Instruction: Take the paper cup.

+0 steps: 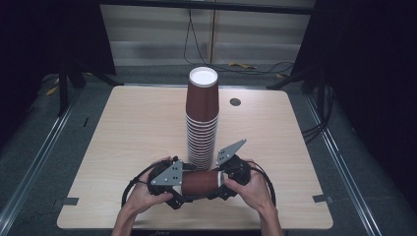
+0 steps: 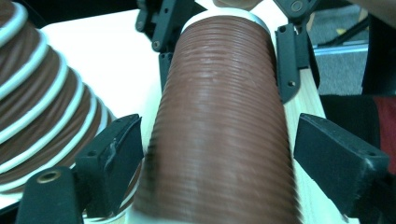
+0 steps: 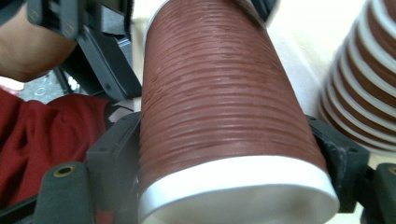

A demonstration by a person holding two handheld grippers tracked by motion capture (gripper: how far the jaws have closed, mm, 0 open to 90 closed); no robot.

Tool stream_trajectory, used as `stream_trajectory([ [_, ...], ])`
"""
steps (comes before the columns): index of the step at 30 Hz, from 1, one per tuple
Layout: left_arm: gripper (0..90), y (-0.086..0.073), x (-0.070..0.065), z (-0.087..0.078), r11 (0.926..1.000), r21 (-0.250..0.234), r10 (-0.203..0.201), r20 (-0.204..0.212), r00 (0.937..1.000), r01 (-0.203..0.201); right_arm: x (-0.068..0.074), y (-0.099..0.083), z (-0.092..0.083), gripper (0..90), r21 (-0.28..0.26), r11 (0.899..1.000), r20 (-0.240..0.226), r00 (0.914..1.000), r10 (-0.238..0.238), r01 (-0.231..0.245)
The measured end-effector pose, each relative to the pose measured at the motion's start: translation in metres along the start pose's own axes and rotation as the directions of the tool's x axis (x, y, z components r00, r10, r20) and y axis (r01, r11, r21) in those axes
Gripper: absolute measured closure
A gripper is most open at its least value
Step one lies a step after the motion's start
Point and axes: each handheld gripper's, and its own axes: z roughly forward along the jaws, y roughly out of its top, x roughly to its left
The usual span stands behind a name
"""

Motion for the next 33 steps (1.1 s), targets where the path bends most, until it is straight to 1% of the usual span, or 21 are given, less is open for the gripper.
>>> stream_trajectory([
  [1, 15.6, -0.001, 0.0, -0.001, 0.9996, -0.021, -0.019, 0.002, 0.9998, 0.019, -0.001, -0.001, -0.001, 21.3, 0.001, 1.0, 0.008, 1.0, 0.004, -0.004],
  [2, 15.6, -0.002, 0.001, -0.002, 0.9994, -0.027, -0.023, 0.0, 0.9997, 0.023, -0.001, -0.002, -0.001, 21.2, -0.003, 1.0, 0.001, 1.0, 0.009, -0.009],
  [5, 15.6, -0.005, 0.001, -0.005, 0.995, -0.073, -0.069, -0.021, 0.9974, 0.068, -0.002, -0.004, -0.002, 21.2, -0.015, 1.0, 0.009, 0.9997, 0.023, -0.023],
  [8, 15.6, -0.008, 0.002, -0.006, 0.991, -0.084, -0.106, -0.026, 0.994, 0.104, -0.005, -0.007, -0.002, 21.1, -0.034, 0.999, 0.018, 0.9991, 0.039, -0.039],
  [9, 15.6, -0.011, 0.003, -0.008, 0.9868, -0.099, -0.131, -0.027, 0.991, 0.128, -0.006, -0.008, -0.001, 21.1, -0.041, 0.998, 0.022, 0.9987, 0.045, -0.044],
  [10, 15.6, -0.012, 0.003, -0.009, 0.9842, -0.111, -0.142, -0.031, 0.9894, 0.138, -0.007, -0.01, -0.001, 21.1, -0.052, 0.998, 0.021, 0.9988, 0.045, -0.044],
  [13, 15.6, -0.017, 0.004, -0.014, 0.9732, -0.156, -0.179, -0.052, 0.9824, 0.169, -0.008, -0.014, -0.001, 21.1, -0.071, 0.996, 0.028, 0.998, 0.056, -0.054],
  [14, 15.6, -0.019, 0.004, -0.015, 0.9683, -0.172, -0.194, -0.058, 0.9794, 0.181, -0.008, -0.015, -0.001, 21.1, -0.077, 0.995, 0.035, 0.9975, 0.062, -0.059],
  [15, 15.6, -0.02, 0.004, -0.016, 0.9649, -0.184, -0.203, -0.066, 0.977, 0.188, -0.008, -0.017, -0.002, 21.1, -0.084, 0.994, 0.04, 0.9969, 0.068, -0.065],
  [17, 15.6, -0.022, 0.004, -0.018, 0.9615, -0.196, -0.212, -0.08, 0.974, 0.193, -0.008, -0.019, -0.003, 21.0, -0.108, 0.992, 0.042, 0.9969, 0.067, -0.062],
  [18, 15.6, -0.023, 0.004, -0.019, 0.9597, -0.205, -0.214, -0.09, 0.9727, 0.192, -0.008, -0.02, -0.004, 21.0, -0.119, 0.991, 0.045, 0.9965, 0.07, -0.064],
  [19, 15.6, -0.025, 0.004, -0.02, 0.9593, -0.213, -0.209, -0.097, 0.973, 0.185, -0.008, -0.021, -0.004, 21.0, -0.128, 0.989, 0.046, 0.9962, 0.074, -0.068],
  [21, 15.7, -0.028, 0.003, -0.021, 0.9552, -0.231, -0.216, -0.116, 0.9695, 0.185, -0.009, -0.024, -0.005, 21.0, -0.141, 0.987, 0.05, 0.9955, 0.08, -0.072],
  [22, 15.6, -0.029, 0.003, -0.021, 0.9532, -0.237, -0.22, -0.119, 0.9682, 0.187, -0.009, -0.027, -0.004, 21.0, -0.154, 0.985, 0.052, 0.9951, 0.084, -0.075],
  [23, 15.7, -0.03, 0.003, -0.021, 0.9514, -0.245, -0.22, -0.117, 0.9685, 0.186, -0.01, -0.028, -0.004, 21.0, -0.162, 0.984, 0.05, 0.9953, 0.083, -0.074],
  [27, 15.7, -0.033, 0.003, -0.022, 0.9455, -0.254, -0.241, -0.124, 0.9626, 0.204, -0.009, -0.033, -0.003, 21.0, -0.195, 0.978, 0.055, 0.9947, 0.087, -0.074],
  [28, 15.7, -0.034, 0.002, -0.022, 0.9428, -0.261, -0.246, -0.128, 0.9608, 0.207, -0.008, -0.034, -0.004, 21.0, -0.203, 0.977, 0.057, 0.9948, 0.084, -0.071],
  [29, 15.6, -0.034, 0.001, -0.022, 0.9421, -0.264, -0.247, -0.129, 0.9604, 0.207, -0.008, -0.035, -0.004, 21.0, -0.212, 0.975, 0.059, 0.9948, 0.084, -0.07],
  [31, 15.6, -0.036, 0.0, -0.022, 0.9344, -0.281, -0.265, -0.138, 0.9544, 0.219, -0.007, -0.038, -0.004, 21.0, -0.229, 0.971, 0.06, 0.9948, 0.082, -0.066],
  [32, 15.6, -0.037, -0.001, -0.023, 0.9322, -0.282, -0.274, -0.144, 0.9508, 0.226, -0.006, -0.039, -0.004, 21.0, -0.236, 0.97, 0.058, 0.9949, 0.083, -0.067],
  [33, 15.6, -0.038, -0.001, -0.023, 0.9286, -0.289, -0.281, -0.14, 0.9494, 0.232, -0.006, -0.04, -0.004, 21.0, -0.244, 0.968, 0.057, 0.9951, 0.08, -0.064],
])
